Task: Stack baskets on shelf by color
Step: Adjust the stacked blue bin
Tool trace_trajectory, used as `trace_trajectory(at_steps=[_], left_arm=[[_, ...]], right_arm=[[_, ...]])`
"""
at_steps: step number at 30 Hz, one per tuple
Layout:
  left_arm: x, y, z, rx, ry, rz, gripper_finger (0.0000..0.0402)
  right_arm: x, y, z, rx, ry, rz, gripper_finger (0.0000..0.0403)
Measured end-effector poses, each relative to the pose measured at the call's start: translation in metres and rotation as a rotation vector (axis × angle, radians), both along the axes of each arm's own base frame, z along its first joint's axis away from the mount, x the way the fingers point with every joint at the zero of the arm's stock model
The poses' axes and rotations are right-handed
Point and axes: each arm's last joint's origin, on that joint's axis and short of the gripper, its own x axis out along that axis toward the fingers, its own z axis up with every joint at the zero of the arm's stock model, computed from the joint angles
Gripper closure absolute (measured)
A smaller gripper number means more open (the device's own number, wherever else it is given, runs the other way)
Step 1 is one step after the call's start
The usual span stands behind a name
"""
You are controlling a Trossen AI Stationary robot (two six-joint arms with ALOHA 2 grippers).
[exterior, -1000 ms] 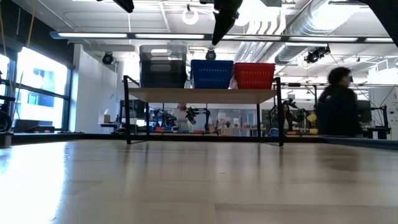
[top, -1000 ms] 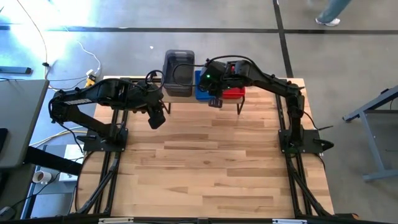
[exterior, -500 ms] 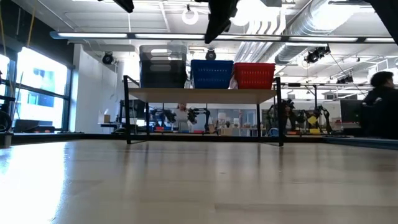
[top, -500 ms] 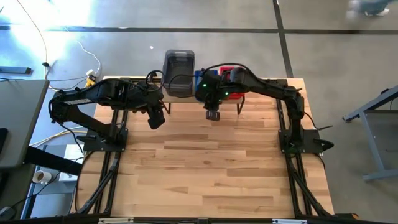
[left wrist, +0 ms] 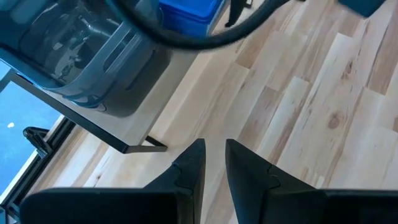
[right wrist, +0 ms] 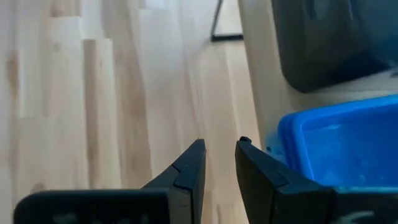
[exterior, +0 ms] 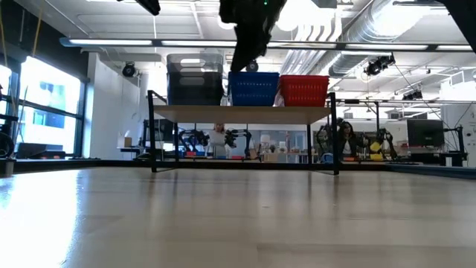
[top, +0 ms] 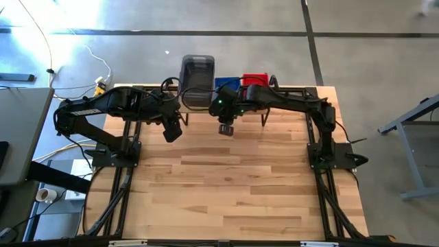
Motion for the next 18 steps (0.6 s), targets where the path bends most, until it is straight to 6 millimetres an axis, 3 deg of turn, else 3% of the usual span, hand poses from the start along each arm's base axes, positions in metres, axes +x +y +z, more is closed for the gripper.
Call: trace_trajectory(at_steps=[13, 18], left_arm=[[0.0, 0.0, 0.0, 0.006, 0.004, -0.006, 0.0348], [0.0, 0.0, 0.0, 0.005, 0.003, -0.005, 0.0348]], right_arm=[[0.001, -0.03, -0.002, -0.031, -0.058, -0.166, 0.0329], [0.0, -0.033, -0.004, -0.001, -0.05, -0.146, 0.0329]])
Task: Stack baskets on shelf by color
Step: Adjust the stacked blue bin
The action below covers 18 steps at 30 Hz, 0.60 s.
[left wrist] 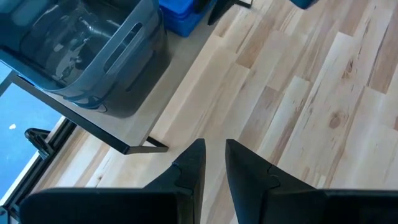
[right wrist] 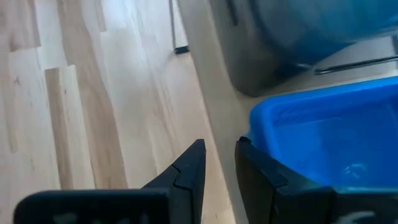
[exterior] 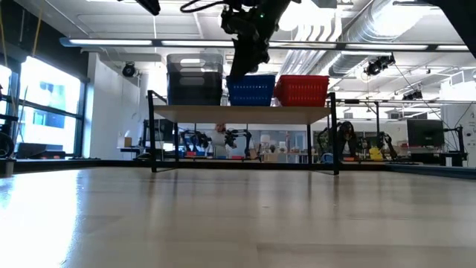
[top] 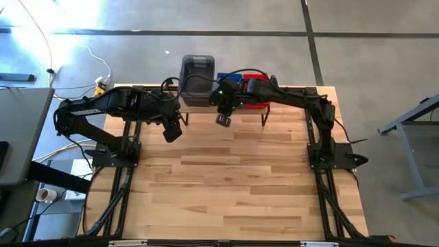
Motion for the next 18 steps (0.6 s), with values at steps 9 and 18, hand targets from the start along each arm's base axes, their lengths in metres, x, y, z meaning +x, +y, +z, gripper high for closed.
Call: trace_trajectory(at_steps=[9, 18], left_arm=[[0.0, 0.0, 0.0, 0.004, 0.004, -0.008, 0.0348], [0.0, 0.0, 0.0, 0.016, 0.015, -0.029, 0.0348]], right_arm=[[-0.01, 0.007, 0.015, 0.013, 0.057, 0.011, 0.0329], [-0.022, 0.008, 0.01, -0.008, 0.197, -0.052, 0.0329]])
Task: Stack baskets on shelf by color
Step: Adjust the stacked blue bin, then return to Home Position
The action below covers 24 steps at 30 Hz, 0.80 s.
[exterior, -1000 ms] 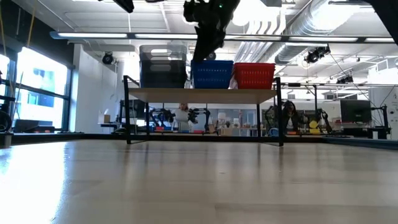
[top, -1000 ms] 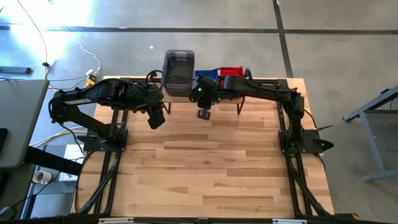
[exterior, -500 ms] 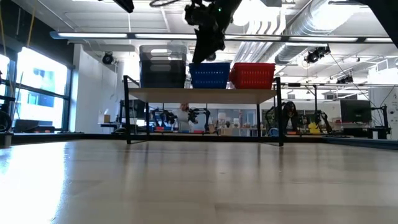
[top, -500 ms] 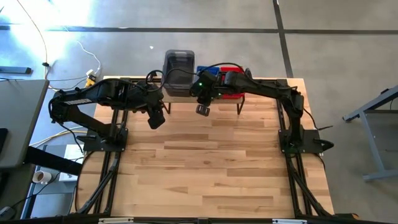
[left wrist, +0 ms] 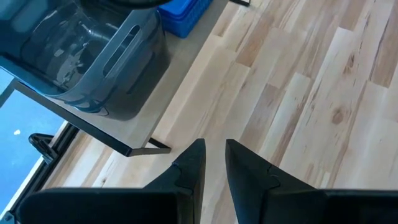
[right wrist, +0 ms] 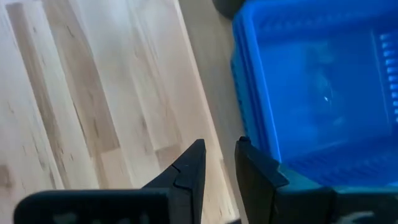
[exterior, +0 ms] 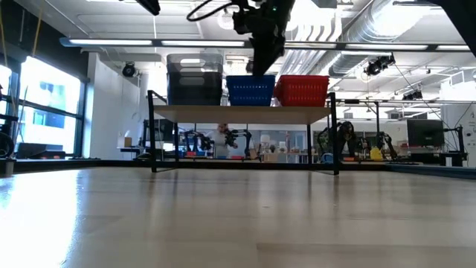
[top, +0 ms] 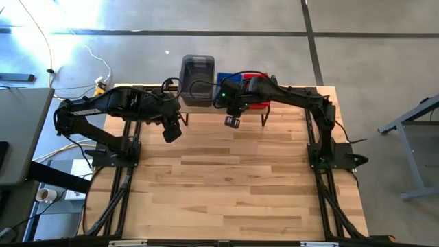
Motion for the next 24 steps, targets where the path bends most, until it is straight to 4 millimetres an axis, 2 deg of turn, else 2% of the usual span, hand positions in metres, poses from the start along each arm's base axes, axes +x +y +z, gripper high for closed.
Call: trace_trajectory(at_steps=[16, 21, 24], left_arm=[[0.0, 0.0, 0.0, 0.004, 0.003, -0.007, 0.0348], [0.0, 0.0, 0.0, 0.004, 0.003, -0.007, 0.0348], [0.0, -0.004, -0.001, 0.008, 0.003, -0.03, 0.0348]], right_arm=[[-0.008, 0.0, -0.002, -0.032, 0.093, -0.056, 0.0329], [-0.007, 0.009, 0.004, 0.005, 0.066, -0.058, 0.0329], [-0.008, 0.018, 0.015, 0.012, 0.045, -0.059, 0.0329]])
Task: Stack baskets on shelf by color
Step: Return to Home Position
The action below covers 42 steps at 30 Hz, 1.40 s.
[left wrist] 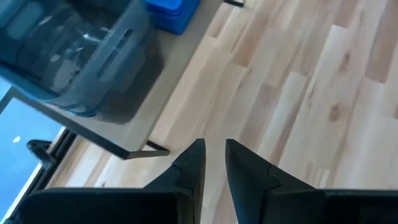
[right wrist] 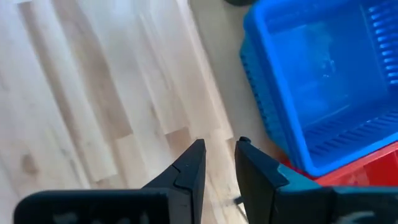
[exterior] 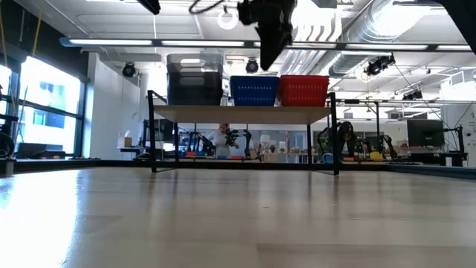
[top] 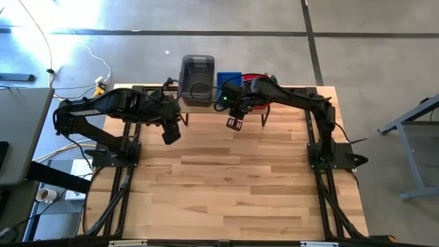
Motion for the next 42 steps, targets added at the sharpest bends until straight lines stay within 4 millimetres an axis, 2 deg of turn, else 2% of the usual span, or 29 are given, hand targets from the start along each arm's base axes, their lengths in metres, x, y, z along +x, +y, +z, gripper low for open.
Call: trace_trajectory(at_steps=[6, 10, 14, 18, 21, 25, 28, 34, 42], left_arm=[[-0.012, -0.016, -0.015, -0.005, -0.121, -0.058, 0.0348], [-0.025, -0.023, -0.029, -0.006, -0.231, -0.093, 0.0348], [-0.041, -0.03, -0.045, -0.015, -0.327, -0.128, 0.0348], [-0.057, -0.037, -0.065, -0.019, -0.41, -0.182, 0.0348], [-0.067, -0.041, -0.082, -0.012, -0.488, -0.231, 0.0348], [-0.078, -0.045, -0.105, -0.014, -0.617, -0.309, 0.0348], [-0.085, -0.046, -0.121, -0.032, -0.699, -0.349, 0.0348], [-0.097, -0.046, -0.149, -0.05, -0.816, -0.422, 0.0348], [-0.098, -0.043, -0.181, -0.039, -0.889, -0.421, 0.0348]], right_arm=[[-0.003, 0.022, 0.025, -0.006, -0.052, 0.044, 0.0329], [-0.007, 0.026, 0.04, -0.016, -0.111, 0.056, 0.0329], [-0.025, 0.028, 0.054, -0.032, -0.154, 0.009, 0.0329], [-0.045, 0.03, 0.059, -0.062, -0.186, -0.048, 0.0329], [-0.055, 0.032, 0.056, -0.065, -0.289, -0.073, 0.0329], [-0.069, 0.036, 0.038, -0.051, -0.409, -0.102, 0.0329], [-0.087, 0.044, 0.029, -0.035, -0.5, -0.112, 0.0329], [-0.13, 0.058, 0.018, 0.007, -0.673, -0.121, 0.0329], [-0.194, 0.069, 0.009, 0.024, -0.882, -0.199, 0.0329]])
